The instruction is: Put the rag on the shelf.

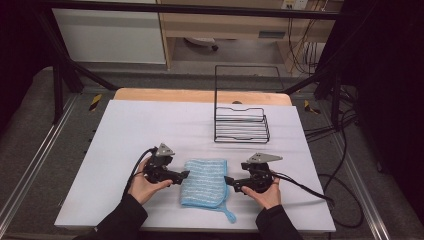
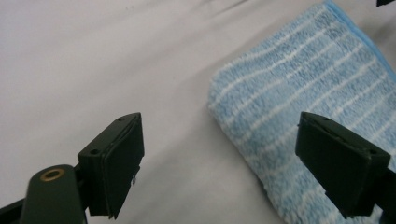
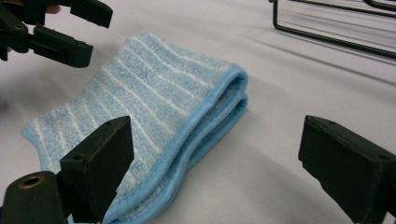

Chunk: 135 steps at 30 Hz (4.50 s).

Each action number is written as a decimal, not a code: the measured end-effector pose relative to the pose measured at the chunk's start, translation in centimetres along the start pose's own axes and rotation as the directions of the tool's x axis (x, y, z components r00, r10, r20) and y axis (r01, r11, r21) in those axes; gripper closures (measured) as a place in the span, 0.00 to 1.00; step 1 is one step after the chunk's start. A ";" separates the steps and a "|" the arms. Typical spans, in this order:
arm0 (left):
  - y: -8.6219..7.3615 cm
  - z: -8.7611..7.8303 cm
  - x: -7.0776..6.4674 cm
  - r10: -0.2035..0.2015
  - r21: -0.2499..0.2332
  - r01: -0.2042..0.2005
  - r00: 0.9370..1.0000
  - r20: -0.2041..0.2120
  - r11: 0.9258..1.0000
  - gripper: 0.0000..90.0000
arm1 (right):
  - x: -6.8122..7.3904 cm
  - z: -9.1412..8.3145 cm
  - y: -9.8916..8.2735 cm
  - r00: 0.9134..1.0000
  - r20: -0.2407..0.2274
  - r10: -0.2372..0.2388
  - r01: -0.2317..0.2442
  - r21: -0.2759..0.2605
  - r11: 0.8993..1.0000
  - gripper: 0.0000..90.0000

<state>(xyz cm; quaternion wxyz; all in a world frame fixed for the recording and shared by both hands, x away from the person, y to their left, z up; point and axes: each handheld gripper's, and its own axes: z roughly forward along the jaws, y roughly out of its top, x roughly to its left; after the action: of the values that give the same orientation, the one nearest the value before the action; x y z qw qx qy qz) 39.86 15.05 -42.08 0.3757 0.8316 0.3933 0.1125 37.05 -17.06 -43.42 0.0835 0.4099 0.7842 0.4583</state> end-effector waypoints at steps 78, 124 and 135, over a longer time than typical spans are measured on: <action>0.5 2.3 0.8 -0.067 0.028 0.065 0.992 0.108 0.997 0.90 | -1.0 4.8 2.4 0.984 -0.084 0.158 -0.151 0.088 0.985 0.88; 6.7 -5.9 -4.1 0.076 -0.375 -0.053 0.996 0.048 0.926 0.90 | 2.2 -5.7 7.5 0.999 0.006 -0.047 0.046 -0.293 0.955 0.88; 9.8 -6.6 -5.1 0.094 -0.475 -0.058 0.994 0.052 0.878 0.90 | 2.3 -8.4 9.3 0.995 0.083 -0.050 0.080 -0.413 0.907 0.89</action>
<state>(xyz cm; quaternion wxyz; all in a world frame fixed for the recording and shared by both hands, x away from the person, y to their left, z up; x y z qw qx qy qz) 38.83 10.82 -29.93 0.5765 0.7332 0.3070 0.1892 36.58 -18.63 -30.75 0.2116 0.3722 0.6786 0.5968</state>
